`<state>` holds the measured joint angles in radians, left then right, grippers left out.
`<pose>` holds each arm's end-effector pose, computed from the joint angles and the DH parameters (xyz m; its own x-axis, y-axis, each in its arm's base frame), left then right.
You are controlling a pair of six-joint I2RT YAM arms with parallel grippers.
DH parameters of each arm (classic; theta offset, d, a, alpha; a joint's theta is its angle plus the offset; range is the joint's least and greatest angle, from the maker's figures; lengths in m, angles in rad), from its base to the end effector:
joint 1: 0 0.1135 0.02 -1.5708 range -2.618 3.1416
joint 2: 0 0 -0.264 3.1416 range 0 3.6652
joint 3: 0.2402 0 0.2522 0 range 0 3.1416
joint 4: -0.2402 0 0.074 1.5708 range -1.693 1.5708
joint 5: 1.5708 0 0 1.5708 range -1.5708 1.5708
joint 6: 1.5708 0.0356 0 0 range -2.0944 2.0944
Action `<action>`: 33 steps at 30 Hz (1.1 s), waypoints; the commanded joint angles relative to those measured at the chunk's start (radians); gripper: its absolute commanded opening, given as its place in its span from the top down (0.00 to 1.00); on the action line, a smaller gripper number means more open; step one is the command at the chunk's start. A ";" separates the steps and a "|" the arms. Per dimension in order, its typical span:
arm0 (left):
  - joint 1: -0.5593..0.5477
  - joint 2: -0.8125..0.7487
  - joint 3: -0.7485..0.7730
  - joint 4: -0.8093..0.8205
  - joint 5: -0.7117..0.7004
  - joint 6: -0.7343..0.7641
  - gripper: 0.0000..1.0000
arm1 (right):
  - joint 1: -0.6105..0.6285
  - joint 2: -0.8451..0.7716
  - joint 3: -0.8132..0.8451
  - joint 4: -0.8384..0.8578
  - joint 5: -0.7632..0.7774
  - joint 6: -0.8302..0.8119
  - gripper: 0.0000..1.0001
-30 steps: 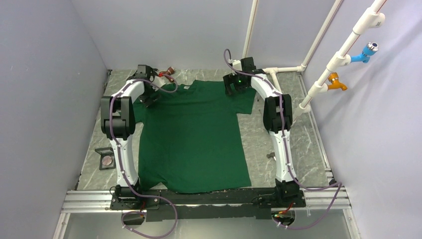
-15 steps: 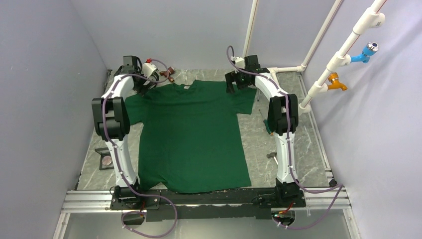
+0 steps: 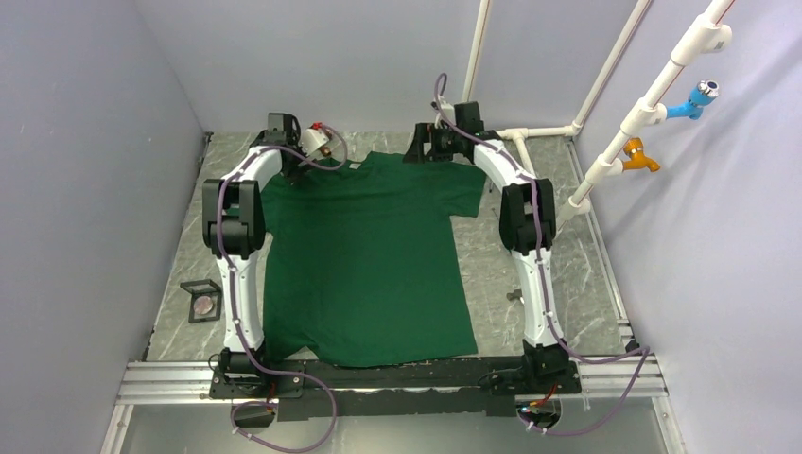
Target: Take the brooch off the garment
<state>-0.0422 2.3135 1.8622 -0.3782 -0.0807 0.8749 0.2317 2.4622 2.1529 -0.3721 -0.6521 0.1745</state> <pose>0.5187 -0.0190 0.1744 -0.4819 0.7860 -0.3873 0.5577 0.6160 0.5564 0.5366 0.1488 0.1975 -0.7151 -0.0269 -0.6985 -0.5251 0.6804 0.5113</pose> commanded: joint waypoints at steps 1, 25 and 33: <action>-0.004 0.036 0.045 0.031 -0.025 0.048 0.01 | 0.033 0.068 0.069 0.061 -0.019 0.067 0.02; -0.010 0.115 0.131 0.136 -0.093 0.091 0.01 | 0.017 0.141 0.094 0.200 0.118 0.210 0.02; -0.006 -0.208 0.054 -0.012 0.069 -0.115 0.00 | 0.040 -0.119 -0.044 0.219 0.015 0.096 0.00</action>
<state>-0.0532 2.3447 1.9259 -0.3187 -0.1150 0.8928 0.2588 2.5603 2.1563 -0.1982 -0.5854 0.3607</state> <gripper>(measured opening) 0.995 0.993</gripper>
